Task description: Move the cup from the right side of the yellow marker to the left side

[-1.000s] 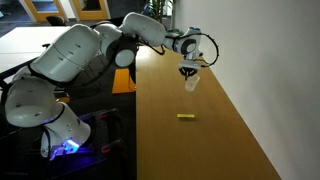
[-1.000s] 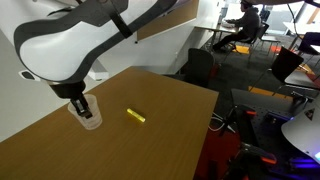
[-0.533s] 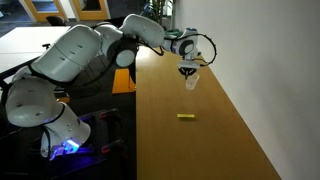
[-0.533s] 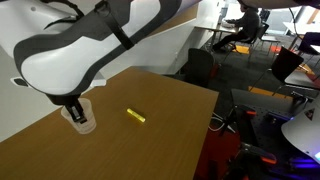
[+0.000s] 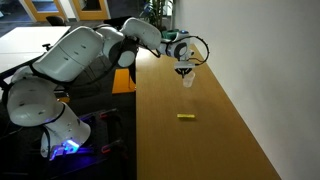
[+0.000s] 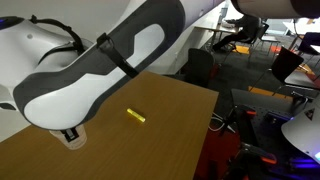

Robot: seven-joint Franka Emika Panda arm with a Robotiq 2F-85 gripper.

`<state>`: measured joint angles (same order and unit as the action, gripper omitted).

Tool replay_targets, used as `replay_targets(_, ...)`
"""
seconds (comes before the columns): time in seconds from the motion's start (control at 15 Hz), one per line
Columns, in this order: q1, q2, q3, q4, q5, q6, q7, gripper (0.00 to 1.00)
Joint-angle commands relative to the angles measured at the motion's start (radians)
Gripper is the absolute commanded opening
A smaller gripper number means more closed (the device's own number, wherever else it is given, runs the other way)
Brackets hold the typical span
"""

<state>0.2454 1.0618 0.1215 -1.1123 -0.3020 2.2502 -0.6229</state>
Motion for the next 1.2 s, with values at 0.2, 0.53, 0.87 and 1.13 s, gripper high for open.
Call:
replay_targets(0.2,-0.013,0.004,0.028,-0.040,0.003,0.062,-0.086,0.01)
replay_targets(0.53,-0.014,0.035,0.058,-0.025,0.021,0.044,-0.123,0.01)
replay_targets(0.87,-0.004,0.068,0.062,-0.014,0.019,0.034,-0.136,0.01)
replay_targets(1.13,0.022,0.071,0.045,-0.017,0.011,0.008,-0.095,0.38)
